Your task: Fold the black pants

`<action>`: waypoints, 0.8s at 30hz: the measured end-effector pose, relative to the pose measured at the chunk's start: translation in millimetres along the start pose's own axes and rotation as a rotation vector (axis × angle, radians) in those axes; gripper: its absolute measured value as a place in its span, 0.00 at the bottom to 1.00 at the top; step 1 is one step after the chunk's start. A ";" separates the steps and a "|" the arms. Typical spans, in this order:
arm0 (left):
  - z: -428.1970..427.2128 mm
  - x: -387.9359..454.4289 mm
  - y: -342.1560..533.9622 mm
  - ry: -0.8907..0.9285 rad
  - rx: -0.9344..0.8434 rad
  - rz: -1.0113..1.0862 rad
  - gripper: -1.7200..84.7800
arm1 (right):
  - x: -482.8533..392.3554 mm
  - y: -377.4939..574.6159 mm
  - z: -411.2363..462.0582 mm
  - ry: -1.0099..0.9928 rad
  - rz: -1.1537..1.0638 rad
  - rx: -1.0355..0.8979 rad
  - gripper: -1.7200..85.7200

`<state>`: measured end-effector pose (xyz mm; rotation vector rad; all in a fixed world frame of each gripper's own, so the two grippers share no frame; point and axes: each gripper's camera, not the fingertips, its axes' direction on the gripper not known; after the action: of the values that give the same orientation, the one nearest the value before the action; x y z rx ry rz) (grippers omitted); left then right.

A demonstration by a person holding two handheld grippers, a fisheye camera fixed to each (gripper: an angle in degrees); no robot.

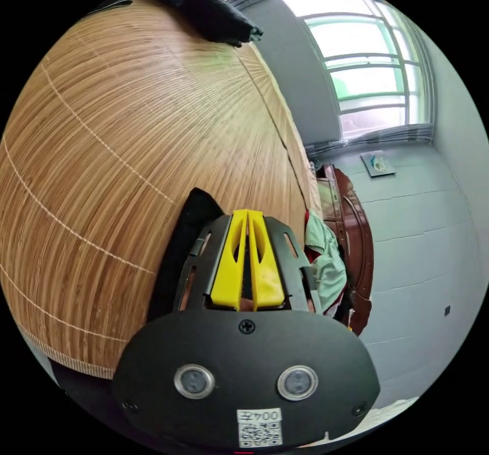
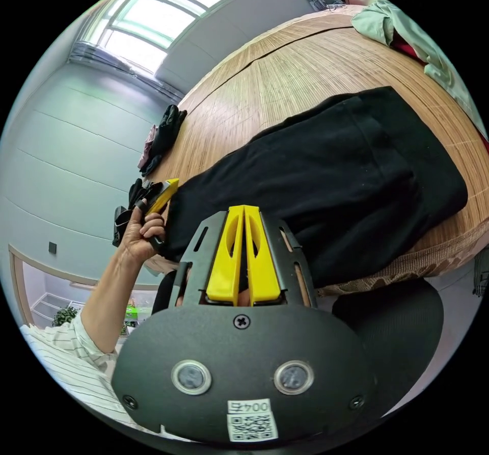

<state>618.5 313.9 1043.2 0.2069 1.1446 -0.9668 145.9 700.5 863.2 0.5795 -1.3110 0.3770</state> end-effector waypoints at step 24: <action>17.2 6.5 -8.5 -0.181 -0.151 0.204 0.02 | 81.4 -83.2 61.9 -0.102 0.002 -0.044 0.01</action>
<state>624.3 295.1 1048.1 0.1099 1.0037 -0.7009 162.9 591.9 936.1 0.5667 -1.4141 0.3228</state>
